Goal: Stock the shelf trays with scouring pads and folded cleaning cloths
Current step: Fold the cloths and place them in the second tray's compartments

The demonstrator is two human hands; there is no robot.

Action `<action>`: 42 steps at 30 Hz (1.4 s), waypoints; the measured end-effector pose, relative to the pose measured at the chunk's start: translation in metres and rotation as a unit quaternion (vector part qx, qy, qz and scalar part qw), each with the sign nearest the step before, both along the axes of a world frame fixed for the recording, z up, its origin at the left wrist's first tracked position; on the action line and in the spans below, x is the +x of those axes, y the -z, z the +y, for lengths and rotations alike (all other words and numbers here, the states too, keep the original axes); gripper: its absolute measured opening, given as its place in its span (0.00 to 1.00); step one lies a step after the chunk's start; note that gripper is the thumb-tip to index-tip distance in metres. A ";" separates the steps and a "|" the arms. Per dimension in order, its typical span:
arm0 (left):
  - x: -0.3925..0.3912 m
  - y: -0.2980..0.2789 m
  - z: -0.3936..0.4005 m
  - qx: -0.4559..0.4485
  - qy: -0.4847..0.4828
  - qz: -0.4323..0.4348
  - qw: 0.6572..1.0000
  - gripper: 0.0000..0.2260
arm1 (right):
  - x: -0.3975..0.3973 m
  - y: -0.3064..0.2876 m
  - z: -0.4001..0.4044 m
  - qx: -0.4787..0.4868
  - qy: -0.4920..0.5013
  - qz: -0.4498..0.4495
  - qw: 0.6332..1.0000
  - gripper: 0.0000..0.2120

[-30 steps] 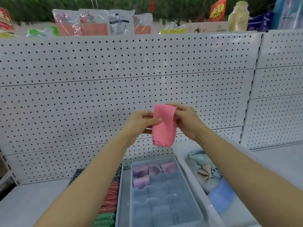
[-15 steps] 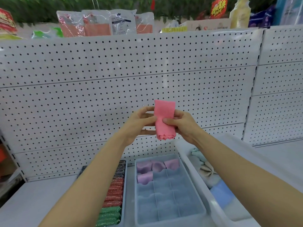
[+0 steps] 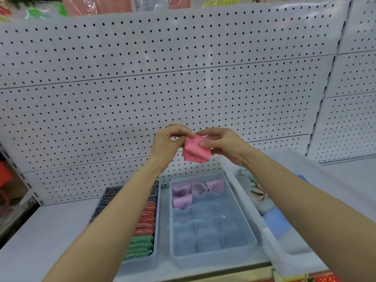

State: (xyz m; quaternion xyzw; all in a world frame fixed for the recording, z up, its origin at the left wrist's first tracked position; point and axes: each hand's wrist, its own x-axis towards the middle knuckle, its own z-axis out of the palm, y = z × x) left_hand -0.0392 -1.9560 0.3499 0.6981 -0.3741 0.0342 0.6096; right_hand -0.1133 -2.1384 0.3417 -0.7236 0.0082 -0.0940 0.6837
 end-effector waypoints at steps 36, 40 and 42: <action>0.049 0.171 -0.004 0.590 -0.034 -0.145 0.793 0.11 | 0.054 0.165 0.025 -0.520 0.036 0.166 0.837 0.09; 0.053 0.174 -0.006 0.601 -0.032 -0.139 0.787 0.09 | 0.055 0.173 0.030 -0.572 0.013 0.128 0.810 0.12; 0.054 0.175 -0.007 0.611 -0.021 -0.139 0.779 0.09 | 0.053 0.180 0.032 -0.572 -0.033 0.152 0.806 0.08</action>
